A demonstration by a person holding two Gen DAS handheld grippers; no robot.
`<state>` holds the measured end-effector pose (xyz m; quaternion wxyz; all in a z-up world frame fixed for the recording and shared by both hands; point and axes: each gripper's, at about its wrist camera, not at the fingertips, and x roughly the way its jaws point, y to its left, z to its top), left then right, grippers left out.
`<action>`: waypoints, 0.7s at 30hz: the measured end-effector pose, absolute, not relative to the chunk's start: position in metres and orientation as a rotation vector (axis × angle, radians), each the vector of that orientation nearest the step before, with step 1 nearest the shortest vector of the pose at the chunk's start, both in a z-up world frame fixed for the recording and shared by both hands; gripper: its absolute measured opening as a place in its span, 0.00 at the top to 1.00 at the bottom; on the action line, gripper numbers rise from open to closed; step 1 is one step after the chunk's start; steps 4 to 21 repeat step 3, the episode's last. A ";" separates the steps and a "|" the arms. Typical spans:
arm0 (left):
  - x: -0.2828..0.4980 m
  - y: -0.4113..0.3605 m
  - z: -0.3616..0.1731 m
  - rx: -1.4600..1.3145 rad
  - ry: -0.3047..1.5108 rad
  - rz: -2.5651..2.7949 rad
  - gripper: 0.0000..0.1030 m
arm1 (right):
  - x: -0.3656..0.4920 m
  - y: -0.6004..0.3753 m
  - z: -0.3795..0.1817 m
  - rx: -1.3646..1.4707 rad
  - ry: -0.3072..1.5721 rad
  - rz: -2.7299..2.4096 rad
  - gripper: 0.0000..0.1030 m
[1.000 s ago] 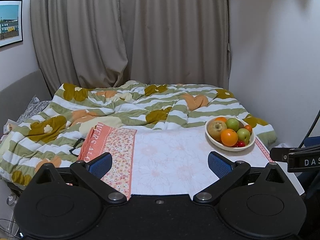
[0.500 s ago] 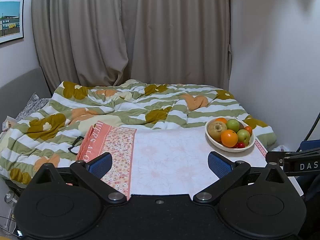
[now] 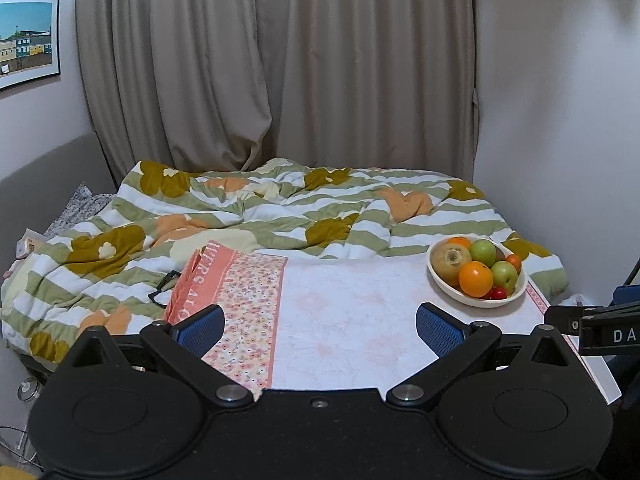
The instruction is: Organize fruits
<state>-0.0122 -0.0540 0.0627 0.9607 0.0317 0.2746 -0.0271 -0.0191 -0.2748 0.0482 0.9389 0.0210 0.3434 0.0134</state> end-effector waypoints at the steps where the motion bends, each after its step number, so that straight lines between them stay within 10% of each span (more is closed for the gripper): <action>1: -0.011 -0.055 0.062 0.066 0.557 -0.057 0.00 | -0.019 -0.275 0.048 0.043 0.701 0.027 0.00; 21: -0.009 -0.056 0.061 0.067 0.559 -0.058 0.00 | -0.019 -0.275 0.048 0.044 0.702 0.028 0.00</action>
